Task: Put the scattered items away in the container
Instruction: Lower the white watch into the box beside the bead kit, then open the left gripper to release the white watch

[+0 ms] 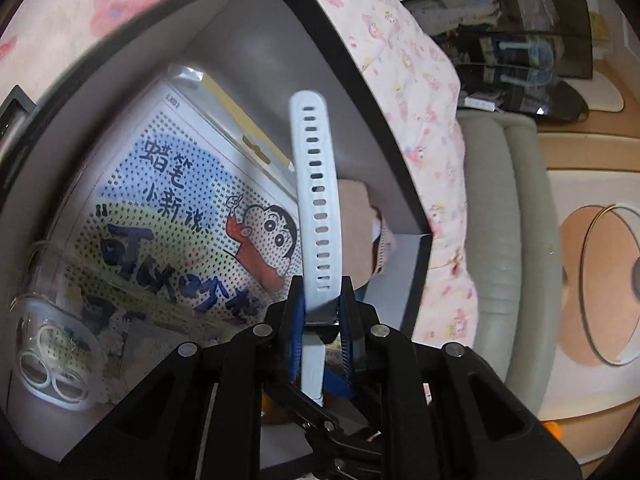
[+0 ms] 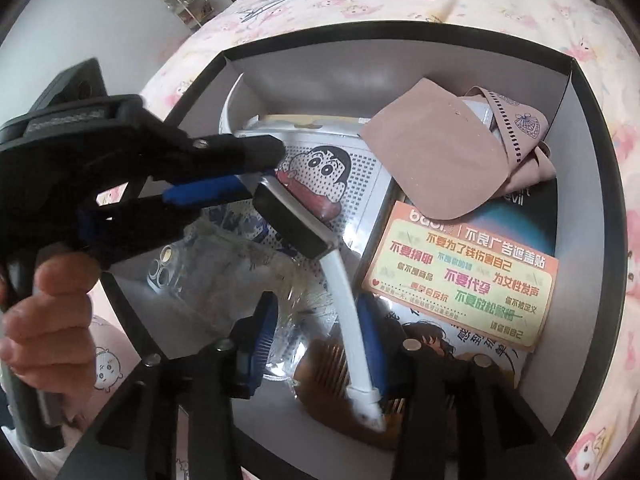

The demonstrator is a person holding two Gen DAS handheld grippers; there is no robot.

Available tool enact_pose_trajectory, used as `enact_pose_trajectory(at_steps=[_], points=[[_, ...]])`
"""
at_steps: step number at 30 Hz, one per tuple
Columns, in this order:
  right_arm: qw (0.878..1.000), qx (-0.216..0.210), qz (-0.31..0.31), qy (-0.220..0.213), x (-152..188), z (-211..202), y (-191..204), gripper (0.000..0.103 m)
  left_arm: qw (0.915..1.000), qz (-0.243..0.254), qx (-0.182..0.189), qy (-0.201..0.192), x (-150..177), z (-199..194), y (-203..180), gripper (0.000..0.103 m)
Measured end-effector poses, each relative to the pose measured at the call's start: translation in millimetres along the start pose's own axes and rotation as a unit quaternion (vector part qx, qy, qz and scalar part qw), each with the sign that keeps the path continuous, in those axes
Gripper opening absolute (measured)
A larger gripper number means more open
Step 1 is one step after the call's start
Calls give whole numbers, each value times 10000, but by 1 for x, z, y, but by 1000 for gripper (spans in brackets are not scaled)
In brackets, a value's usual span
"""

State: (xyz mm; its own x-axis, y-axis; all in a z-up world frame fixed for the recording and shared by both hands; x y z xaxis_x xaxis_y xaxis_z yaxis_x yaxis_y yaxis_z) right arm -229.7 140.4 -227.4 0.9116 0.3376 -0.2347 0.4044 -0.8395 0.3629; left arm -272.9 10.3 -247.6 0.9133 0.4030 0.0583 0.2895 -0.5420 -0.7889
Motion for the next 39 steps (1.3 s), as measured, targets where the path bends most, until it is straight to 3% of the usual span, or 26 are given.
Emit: enact_pose_trajectory(at_steps=[4,7,10,12,17,20,22,27,30,32,36,39], points=[[9992,356,90,-157,-1,-7,-12,37,9986,38,-492,-167,2,-1,-5,14],[9965,805,-103,-197,0,-8,-14,37,9972,-24,-747,-26,2,3,-1,15],[9926,1182,-118,-270,1,-10,-18,37,9968,-13,-785,181,3,4,2,30],[9907,1321,-62,-320,3,-15,-24,33,9964,106,-799,259,3,1,0,30],[9952,910,-16,-370,2,-26,-22,33,9874,701,-1420,-79,3,-18,-18,30],[9992,349,-180,-119,6,-19,0,33,9830,960,-1551,-228,2,-28,-22,30],[9994,262,-239,18,10,-13,10,33,9809,1134,-1577,-123,3,-23,-25,30],[9987,396,-271,191,12,-10,10,32,9789,1043,-1650,600,7,8,-4,30],[9941,1030,-247,218,11,-9,1,29,9818,935,-1406,869,11,14,0,30],[9899,1376,-279,190,8,-8,-4,29,9825,931,-1346,886,11,12,0,29],[9907,1360,12,-47,-5,-20,-16,29,9824,1091,-1265,840,12,4,-4,30],[9889,1437,58,-379,-10,-35,-19,29,9692,1566,-1867,341,8,-11,-13,30]])
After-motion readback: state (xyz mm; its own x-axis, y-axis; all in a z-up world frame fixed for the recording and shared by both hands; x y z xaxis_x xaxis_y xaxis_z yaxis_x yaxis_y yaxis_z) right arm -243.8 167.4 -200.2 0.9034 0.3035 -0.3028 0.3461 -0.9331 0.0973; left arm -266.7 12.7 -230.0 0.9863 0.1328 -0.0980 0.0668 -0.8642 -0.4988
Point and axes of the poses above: each gripper's, at about its wrist camera, not at the fingertips, and z roughly the way its jaws point, y to its left, x to its underside, the point moved 5 cm from there along z, roughly the way its jaws point, and after that the axes turned 7 degrees about y, right-handed, at the moved point
